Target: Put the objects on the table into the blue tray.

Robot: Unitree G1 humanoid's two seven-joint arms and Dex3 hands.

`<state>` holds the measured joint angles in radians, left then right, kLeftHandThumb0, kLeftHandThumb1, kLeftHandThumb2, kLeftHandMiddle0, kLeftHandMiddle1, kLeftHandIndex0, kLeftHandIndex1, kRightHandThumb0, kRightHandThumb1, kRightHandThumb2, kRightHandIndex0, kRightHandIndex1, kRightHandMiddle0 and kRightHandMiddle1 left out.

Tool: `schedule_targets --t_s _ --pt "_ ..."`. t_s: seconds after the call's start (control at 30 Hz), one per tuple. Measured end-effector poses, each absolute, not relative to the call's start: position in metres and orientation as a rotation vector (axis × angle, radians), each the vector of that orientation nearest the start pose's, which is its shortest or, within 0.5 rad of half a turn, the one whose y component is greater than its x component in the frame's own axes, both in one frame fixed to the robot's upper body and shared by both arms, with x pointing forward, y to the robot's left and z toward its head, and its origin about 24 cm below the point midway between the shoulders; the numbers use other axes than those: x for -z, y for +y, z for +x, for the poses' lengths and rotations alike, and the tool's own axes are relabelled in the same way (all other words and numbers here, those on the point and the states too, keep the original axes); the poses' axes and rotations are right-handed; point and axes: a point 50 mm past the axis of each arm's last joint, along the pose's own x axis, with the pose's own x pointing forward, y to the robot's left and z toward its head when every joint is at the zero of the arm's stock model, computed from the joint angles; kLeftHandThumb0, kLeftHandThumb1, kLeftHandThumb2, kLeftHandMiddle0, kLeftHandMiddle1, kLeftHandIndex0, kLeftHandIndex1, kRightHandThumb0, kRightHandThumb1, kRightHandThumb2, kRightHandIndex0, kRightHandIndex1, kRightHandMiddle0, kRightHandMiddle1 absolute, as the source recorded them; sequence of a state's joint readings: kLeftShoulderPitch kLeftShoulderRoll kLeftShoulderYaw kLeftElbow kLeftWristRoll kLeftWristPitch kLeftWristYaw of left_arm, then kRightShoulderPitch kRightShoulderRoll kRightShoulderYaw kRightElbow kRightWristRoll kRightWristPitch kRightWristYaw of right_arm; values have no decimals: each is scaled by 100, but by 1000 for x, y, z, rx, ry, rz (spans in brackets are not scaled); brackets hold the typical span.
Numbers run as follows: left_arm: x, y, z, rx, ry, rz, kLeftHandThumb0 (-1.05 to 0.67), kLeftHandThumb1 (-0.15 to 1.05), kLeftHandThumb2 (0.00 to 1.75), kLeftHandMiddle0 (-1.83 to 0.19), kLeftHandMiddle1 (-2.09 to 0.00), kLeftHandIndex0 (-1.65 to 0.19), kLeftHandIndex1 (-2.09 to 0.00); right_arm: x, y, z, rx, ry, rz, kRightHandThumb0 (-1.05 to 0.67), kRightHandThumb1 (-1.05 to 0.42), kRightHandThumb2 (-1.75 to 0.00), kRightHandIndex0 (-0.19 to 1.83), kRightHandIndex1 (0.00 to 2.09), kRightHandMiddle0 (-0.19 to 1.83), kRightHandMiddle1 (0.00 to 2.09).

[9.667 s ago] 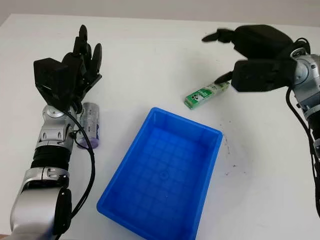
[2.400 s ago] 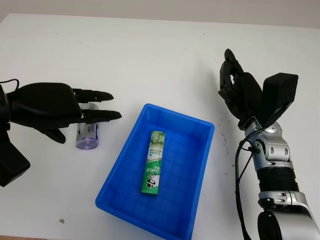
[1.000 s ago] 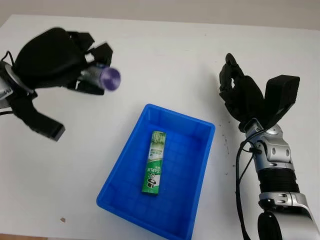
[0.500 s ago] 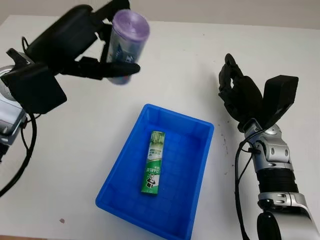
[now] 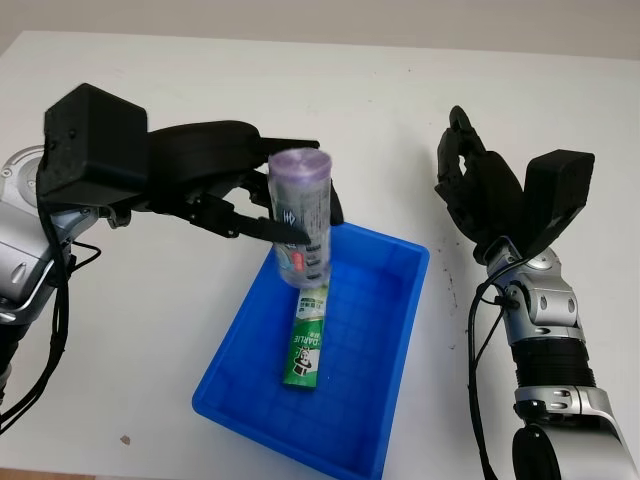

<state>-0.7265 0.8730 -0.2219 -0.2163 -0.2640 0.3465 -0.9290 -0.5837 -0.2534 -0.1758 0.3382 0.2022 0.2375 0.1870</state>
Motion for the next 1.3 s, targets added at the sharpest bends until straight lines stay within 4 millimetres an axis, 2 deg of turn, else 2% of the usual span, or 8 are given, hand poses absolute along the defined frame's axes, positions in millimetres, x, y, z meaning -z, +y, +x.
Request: schedule_targets --t_s 0.13,0.37,0.43,0.57,0.63,0.73,0.87,1.3 --pt "-250 153 290 1081 -101 876 -45 101 5 -10 -1 -10 -5 -132 -197 356 -104 -40 29 -56 -105 -77 -19 0 -19 0" --pt "-249 151 292 1075 -69 796 -19 104 9 2 -3 1 -2 -132 -197 356 -104 -39 32 -57 -105 -77 -19 0 -19 0" --pt "-254 153 294 1037 -99 724 -23 57 108 5 -5 3 -5 -132 -197 356 -105 -39 34 -57 -105 -77 -19 0 -19 0" --pt "-264 162 305 892 -230 569 -40 47 141 9 -5 6 -5 -131 -196 356 -106 -40 45 -58 -105 -76 -19 0 -19 0" --pt "-265 169 315 782 -301 458 -45 53 143 8 -6 6 -5 -131 -196 355 -107 -41 48 -60 -105 -74 -19 0 -19 0" --pt "-261 180 328 660 -394 325 -51 92 81 7 -6 6 -5 -132 -196 356 -105 -46 46 -61 -105 -71 -19 0 -19 0" --pt "-241 198 349 459 -419 212 -68 104 54 8 -5 6 -5 -136 -196 356 -112 -81 46 -61 -105 -74 -19 0 -19 0" --pt "-152 220 379 140 -208 155 -75 105 75 19 0 19 0 -147 -192 356 -127 -163 56 -68 -105 -70 -19 0 -19 0"
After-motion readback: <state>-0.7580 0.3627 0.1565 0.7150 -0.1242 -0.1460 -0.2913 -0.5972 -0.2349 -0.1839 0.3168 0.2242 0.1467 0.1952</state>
